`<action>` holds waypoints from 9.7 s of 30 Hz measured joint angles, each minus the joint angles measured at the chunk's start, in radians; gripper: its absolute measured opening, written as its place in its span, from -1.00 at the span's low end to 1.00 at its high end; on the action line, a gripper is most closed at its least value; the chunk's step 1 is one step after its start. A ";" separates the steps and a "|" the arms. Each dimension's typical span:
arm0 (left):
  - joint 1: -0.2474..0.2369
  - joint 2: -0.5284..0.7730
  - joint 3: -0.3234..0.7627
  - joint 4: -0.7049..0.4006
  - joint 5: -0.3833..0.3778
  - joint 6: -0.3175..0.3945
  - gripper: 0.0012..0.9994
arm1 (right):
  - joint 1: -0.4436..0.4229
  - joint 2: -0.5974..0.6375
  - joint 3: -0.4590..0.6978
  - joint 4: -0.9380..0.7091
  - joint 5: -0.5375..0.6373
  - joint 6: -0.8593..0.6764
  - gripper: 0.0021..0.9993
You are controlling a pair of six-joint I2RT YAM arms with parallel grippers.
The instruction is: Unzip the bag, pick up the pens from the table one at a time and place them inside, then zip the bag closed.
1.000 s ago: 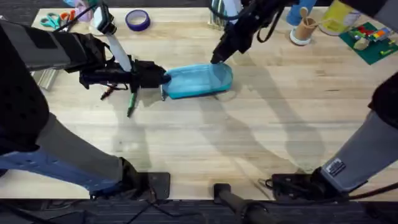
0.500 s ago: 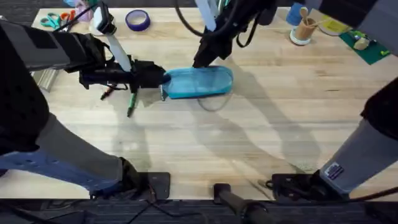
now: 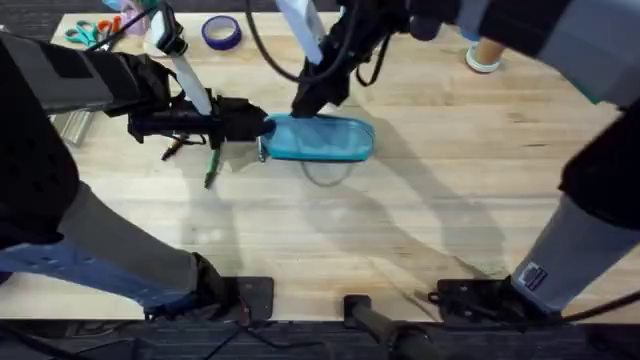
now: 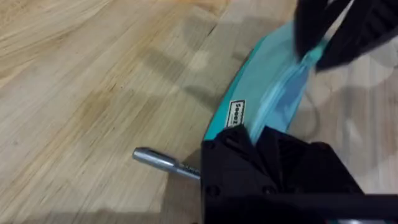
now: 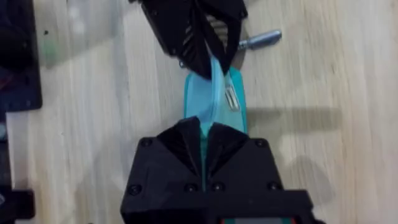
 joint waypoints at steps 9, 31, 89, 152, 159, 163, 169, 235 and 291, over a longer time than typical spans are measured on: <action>-0.002 0.000 0.000 -0.002 0.002 0.000 -0.92 | 0.027 0.018 0.000 0.081 -0.018 0.000 -0.94; -0.002 0.000 0.001 -0.004 -0.003 0.000 -0.92 | 0.069 0.068 0.002 0.180 -0.026 0.000 -0.94; -0.003 0.000 0.001 0.053 -0.081 -0.022 0.99 | -0.074 -0.225 0.090 0.002 0.188 0.067 1.00; -0.003 -0.931 0.182 -0.553 -0.401 -0.374 0.99 | -0.157 -0.258 0.090 -0.533 0.213 -0.124 -0.94; -0.003 -0.930 0.182 -0.553 -0.401 -0.374 0.99 | -0.161 -0.186 0.090 -0.532 0.212 -0.141 -0.94; -0.003 -0.930 0.182 -0.554 -0.402 -0.374 0.99 | -0.180 -0.138 0.090 -0.532 0.175 -0.145 -0.94; -0.003 -0.930 0.182 -0.558 -0.401 -0.374 0.99 | -0.233 -0.079 0.090 -0.526 0.103 -0.161 -0.93; -0.003 -0.930 0.182 -0.579 -0.402 -0.374 0.99 | -0.185 0.009 -0.144 -0.222 -0.032 -0.188 0.98; -0.003 -0.930 0.182 -0.443 -0.723 -0.741 0.99 | -0.185 -0.332 0.159 -0.625 0.452 0.280 1.00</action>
